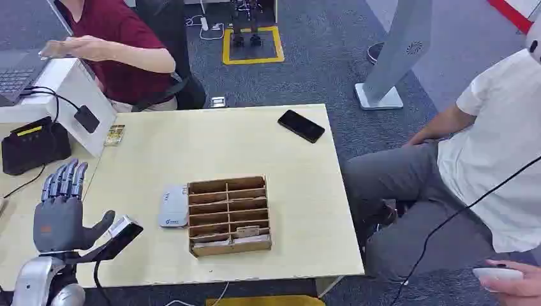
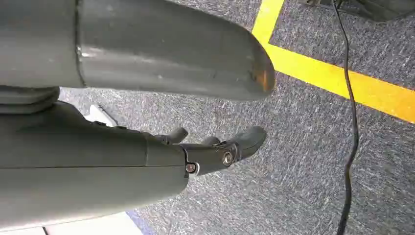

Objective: Pass the card to the sensor for recognition and then transmit it.

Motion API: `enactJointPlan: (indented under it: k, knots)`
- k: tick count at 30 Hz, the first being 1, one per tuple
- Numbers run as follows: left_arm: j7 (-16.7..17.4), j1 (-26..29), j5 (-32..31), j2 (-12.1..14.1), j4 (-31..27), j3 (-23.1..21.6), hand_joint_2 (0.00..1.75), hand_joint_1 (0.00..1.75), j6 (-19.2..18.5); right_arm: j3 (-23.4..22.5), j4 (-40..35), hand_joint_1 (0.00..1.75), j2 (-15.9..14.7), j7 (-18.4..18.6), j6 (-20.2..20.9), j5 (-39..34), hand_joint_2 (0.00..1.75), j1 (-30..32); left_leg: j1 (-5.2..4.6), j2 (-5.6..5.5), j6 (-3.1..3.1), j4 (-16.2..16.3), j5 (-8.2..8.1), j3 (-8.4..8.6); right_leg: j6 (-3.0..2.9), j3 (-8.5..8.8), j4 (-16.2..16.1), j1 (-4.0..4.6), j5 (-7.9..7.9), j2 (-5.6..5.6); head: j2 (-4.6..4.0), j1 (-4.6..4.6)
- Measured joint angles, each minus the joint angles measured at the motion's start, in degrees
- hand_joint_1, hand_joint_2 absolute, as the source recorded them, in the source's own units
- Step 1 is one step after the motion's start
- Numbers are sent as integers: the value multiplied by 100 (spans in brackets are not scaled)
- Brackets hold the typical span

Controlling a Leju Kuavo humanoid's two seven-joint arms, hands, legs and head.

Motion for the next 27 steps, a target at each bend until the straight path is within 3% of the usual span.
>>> enactJointPlan:
  k: [22, 23, 24, 25, 27]
  knots:
    - [175, -298, -208, -111, 0, 7, 175, 0, 107, 118, 0, 0, 11, 26, 0, 0, 0, -2, 0, 0, 0, 0, 0, 0, 0, -1, 0, 0, 0, 0, 0, 0]
    - [177, -309, -208, -118, 0, 9, 175, 12, 111, 122, 0, 0, 11, 28, 0, 0, 0, -2, 0, 0, 0, 0, 0, 0, 0, -1, 0, 0, 0, 0, 0, 2]
    - [177, -317, -216, -127, 0, 13, 175, 106, 111, 129, 0, 0, 13, 31, 0, 2, 0, -2, 0, 0, 0, 0, 0, 0, 0, -1, 0, 0, 0, 0, 0, 0]
    - [179, -327, -221, -142, 0, 33, 175, 175, 111, 133, 0, 0, 13, 35, 0, 2, 0, -2, 0, 1, 0, 0, 0, 0, 0, -1, 0, 0, 0, 1, 0, 0]
    - [177, -344, -214, -160, 2, 46, 175, 175, 94, 135, 0, 0, 15, 39, 0, 2, 0, -1, 0, 1, 0, 0, 0, 0, 0, -1, 0, 0, 0, 1, 0, 0]
